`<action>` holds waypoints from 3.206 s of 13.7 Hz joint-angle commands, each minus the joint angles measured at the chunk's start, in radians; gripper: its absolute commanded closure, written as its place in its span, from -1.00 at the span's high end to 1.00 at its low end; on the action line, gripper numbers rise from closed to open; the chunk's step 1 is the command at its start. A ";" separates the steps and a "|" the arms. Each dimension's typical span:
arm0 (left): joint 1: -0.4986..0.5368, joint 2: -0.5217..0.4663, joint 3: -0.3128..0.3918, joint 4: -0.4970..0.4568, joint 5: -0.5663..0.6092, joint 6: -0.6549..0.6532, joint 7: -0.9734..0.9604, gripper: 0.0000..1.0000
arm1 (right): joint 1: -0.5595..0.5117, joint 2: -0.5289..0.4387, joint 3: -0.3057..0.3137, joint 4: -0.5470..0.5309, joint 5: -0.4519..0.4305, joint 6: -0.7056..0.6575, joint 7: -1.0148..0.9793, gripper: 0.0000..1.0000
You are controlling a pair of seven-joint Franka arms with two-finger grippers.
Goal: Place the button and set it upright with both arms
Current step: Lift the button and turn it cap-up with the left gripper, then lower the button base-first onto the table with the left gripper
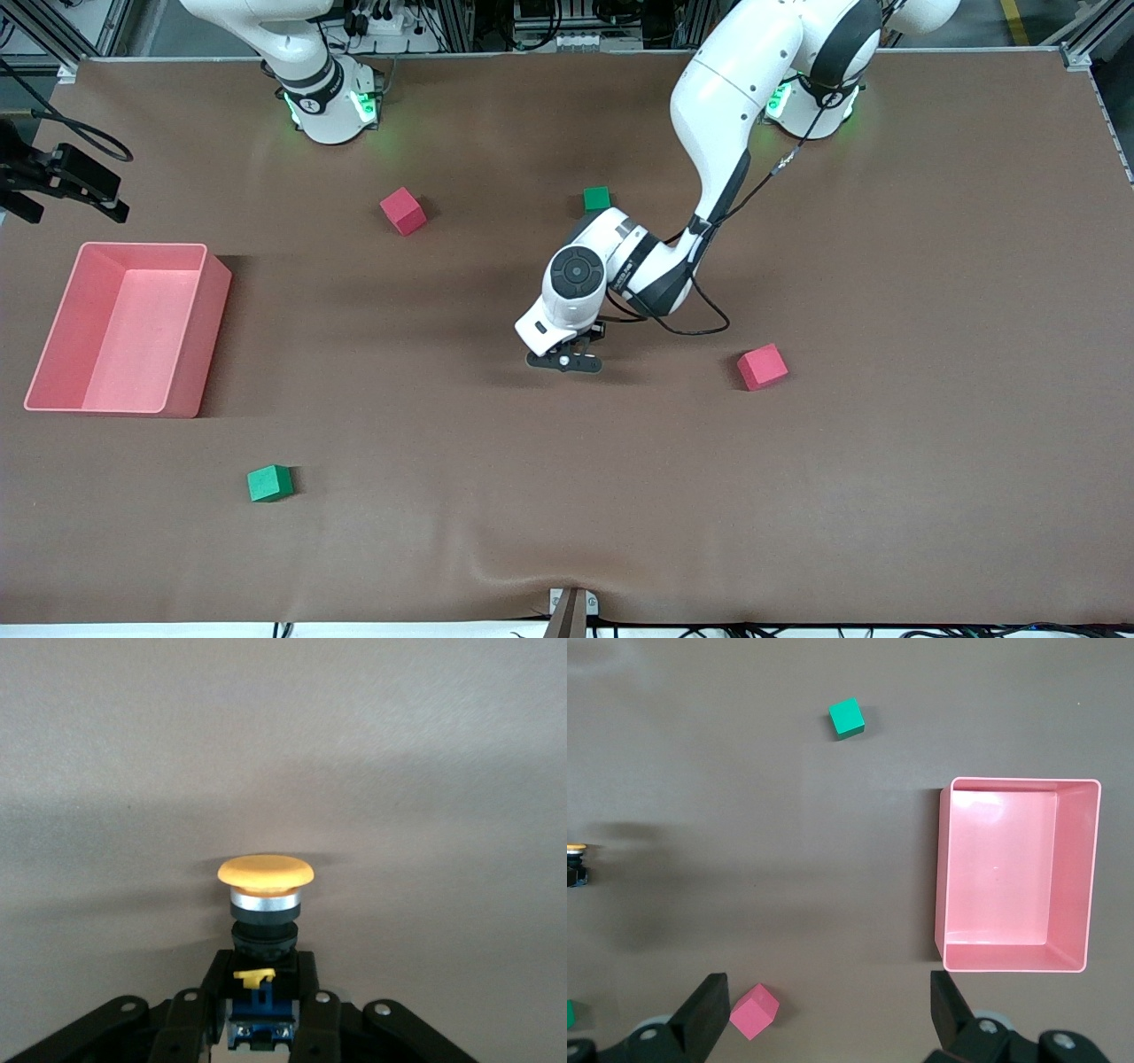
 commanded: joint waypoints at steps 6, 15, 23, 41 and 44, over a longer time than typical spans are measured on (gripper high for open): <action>-0.116 -0.086 0.046 0.005 0.289 0.026 -0.528 -1.00 | 0.005 -0.005 0.009 0.011 -0.019 -0.015 -0.009 1.00; -0.213 -0.019 0.069 -0.008 1.139 0.052 -1.192 -1.00 | -0.005 -0.005 0.006 0.008 -0.016 -0.016 -0.051 1.00; -0.213 0.109 0.077 -0.003 1.616 0.063 -1.423 -1.00 | 0.002 -0.005 0.004 0.007 -0.013 -0.016 -0.062 1.00; -0.213 0.175 0.068 0.002 1.588 0.142 -1.578 1.00 | -0.008 -0.005 0.001 0.008 -0.010 -0.032 -0.072 1.00; -0.213 0.134 0.042 0.002 1.481 0.142 -1.572 1.00 | -0.008 -0.005 0.003 0.008 -0.008 -0.032 -0.072 1.00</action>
